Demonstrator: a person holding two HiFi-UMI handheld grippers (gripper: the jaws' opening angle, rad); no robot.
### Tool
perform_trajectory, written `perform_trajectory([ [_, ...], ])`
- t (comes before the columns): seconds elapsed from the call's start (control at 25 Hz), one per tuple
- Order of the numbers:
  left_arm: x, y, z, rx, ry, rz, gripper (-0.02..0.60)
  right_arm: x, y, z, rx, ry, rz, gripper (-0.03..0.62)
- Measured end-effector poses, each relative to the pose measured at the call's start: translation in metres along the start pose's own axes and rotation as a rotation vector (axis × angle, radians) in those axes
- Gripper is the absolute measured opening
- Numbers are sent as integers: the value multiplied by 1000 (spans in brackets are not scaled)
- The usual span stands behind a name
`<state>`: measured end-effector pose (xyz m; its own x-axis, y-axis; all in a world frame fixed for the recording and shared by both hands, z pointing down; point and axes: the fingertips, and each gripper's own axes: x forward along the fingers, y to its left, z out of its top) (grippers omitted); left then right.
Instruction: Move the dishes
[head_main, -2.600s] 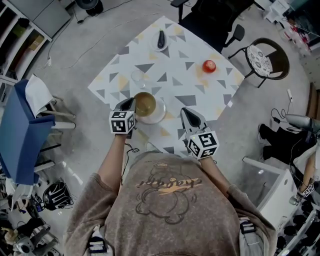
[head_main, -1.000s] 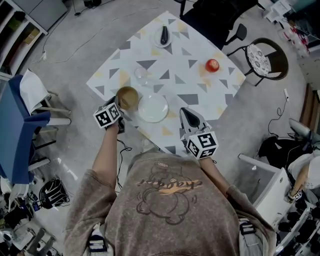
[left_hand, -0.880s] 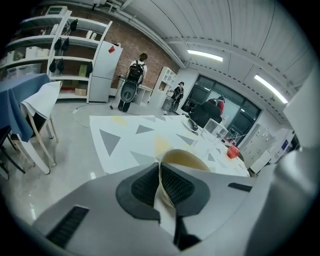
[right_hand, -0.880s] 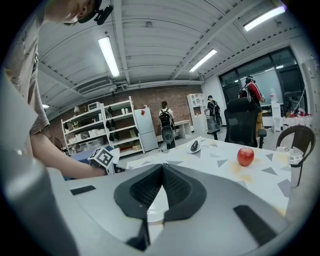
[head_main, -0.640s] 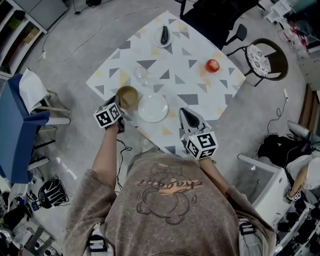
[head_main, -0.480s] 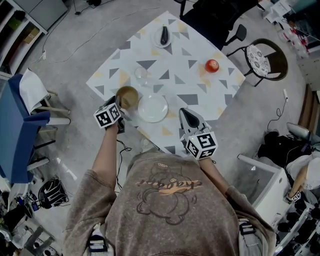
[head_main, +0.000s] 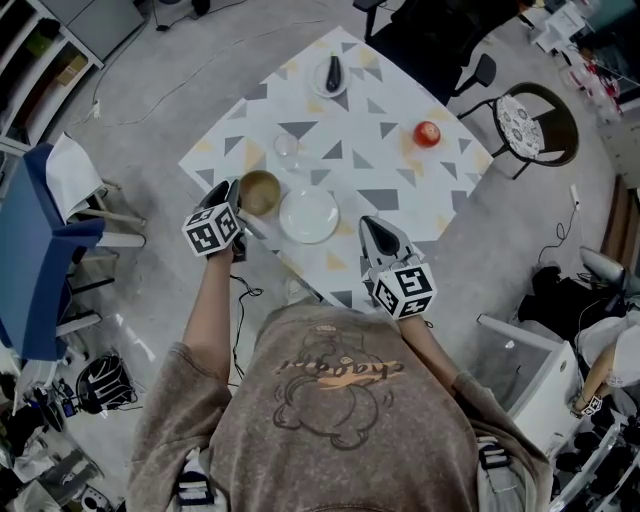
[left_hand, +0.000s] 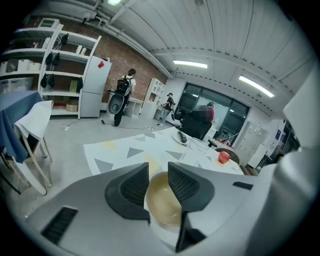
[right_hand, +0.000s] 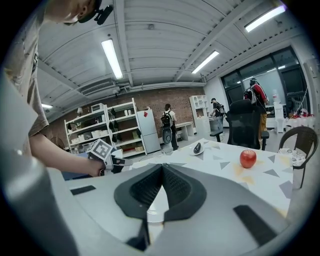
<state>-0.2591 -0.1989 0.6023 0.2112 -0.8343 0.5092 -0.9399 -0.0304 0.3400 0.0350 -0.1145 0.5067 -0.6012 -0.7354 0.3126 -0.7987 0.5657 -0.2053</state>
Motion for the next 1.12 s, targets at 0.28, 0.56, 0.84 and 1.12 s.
perform_trajectory([
  [0.28, -34, -46, 44, 130, -106, -69, 109, -4, 8, 2, -7, -13, 23, 6],
  [0.56, -74, -86, 63, 179, -176, -123, 109, -9, 13, 5, -8, -33, 37, 5],
  [0.84, -106, -121, 57, 212, -209, -161, 109, -16, 15, 9, -11, -54, 43, 5],
  [1.12, -125, -152, 37, 299, -241, -221, 109, -22, 13, 13, -12, -69, 32, 5],
])
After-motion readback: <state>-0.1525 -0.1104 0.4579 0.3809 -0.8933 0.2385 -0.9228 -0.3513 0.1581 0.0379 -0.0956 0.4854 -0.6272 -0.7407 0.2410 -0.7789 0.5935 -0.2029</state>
